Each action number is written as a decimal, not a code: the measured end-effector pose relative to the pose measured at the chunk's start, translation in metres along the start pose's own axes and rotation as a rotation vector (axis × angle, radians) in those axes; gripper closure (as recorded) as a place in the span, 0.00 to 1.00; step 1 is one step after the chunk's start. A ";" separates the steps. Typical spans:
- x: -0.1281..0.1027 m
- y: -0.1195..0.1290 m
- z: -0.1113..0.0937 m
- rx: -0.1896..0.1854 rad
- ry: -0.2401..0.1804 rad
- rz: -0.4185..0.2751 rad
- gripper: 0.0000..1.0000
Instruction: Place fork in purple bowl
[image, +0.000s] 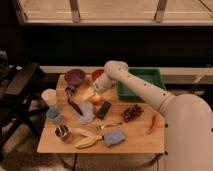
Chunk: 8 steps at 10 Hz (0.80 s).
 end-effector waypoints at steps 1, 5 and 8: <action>0.000 0.000 0.000 0.000 0.000 0.000 0.22; 0.003 0.001 -0.006 0.024 0.016 -0.009 0.22; 0.044 -0.005 -0.030 0.105 0.065 -0.017 0.22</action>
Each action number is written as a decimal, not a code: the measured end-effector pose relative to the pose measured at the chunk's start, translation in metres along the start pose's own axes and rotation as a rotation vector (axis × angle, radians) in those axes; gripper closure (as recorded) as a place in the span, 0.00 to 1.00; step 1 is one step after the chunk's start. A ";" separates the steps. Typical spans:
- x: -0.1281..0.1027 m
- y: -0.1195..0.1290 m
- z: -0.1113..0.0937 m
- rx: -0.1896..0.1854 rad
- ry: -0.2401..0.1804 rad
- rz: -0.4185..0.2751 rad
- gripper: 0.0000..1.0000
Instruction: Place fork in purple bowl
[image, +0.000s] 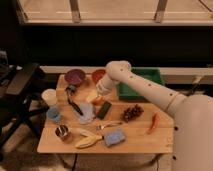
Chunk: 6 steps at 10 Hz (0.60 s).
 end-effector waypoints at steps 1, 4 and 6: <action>0.010 0.001 -0.004 0.009 0.012 -0.016 0.22; 0.049 -0.010 -0.014 0.020 0.051 -0.063 0.22; 0.072 -0.021 -0.017 0.035 0.084 -0.061 0.22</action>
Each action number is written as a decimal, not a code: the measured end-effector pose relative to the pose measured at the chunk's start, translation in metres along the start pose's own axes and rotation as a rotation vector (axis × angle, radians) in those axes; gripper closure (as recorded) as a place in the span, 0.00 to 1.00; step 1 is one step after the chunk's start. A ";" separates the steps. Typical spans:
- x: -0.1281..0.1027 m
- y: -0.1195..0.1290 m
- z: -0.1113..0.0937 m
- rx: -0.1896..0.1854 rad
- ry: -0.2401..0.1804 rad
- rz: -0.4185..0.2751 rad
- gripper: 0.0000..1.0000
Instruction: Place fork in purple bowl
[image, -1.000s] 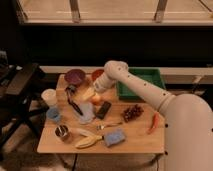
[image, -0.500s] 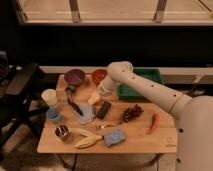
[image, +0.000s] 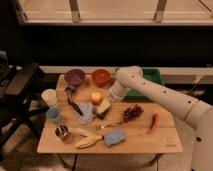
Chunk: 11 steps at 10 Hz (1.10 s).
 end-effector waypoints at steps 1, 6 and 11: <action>0.007 -0.001 0.000 0.006 0.014 -0.002 0.22; 0.020 -0.008 -0.003 0.008 0.023 0.007 0.22; 0.023 -0.005 0.029 0.085 0.189 -0.093 0.22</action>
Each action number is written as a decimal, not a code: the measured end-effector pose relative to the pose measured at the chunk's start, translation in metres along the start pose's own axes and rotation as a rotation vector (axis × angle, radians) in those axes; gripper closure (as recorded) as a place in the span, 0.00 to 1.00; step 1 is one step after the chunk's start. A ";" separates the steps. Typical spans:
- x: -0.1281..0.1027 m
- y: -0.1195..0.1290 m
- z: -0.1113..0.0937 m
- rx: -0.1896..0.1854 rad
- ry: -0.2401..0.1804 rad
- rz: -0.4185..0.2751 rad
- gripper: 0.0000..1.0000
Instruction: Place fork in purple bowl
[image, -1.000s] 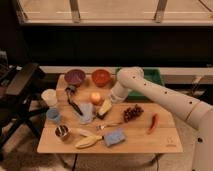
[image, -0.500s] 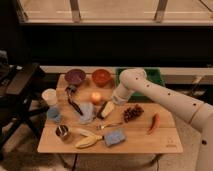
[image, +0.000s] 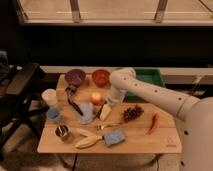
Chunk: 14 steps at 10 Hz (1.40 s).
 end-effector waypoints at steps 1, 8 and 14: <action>0.006 -0.003 0.009 0.022 0.019 -0.002 0.22; 0.034 -0.005 0.052 0.077 0.033 0.053 0.22; 0.037 -0.003 0.060 0.058 0.022 0.083 0.45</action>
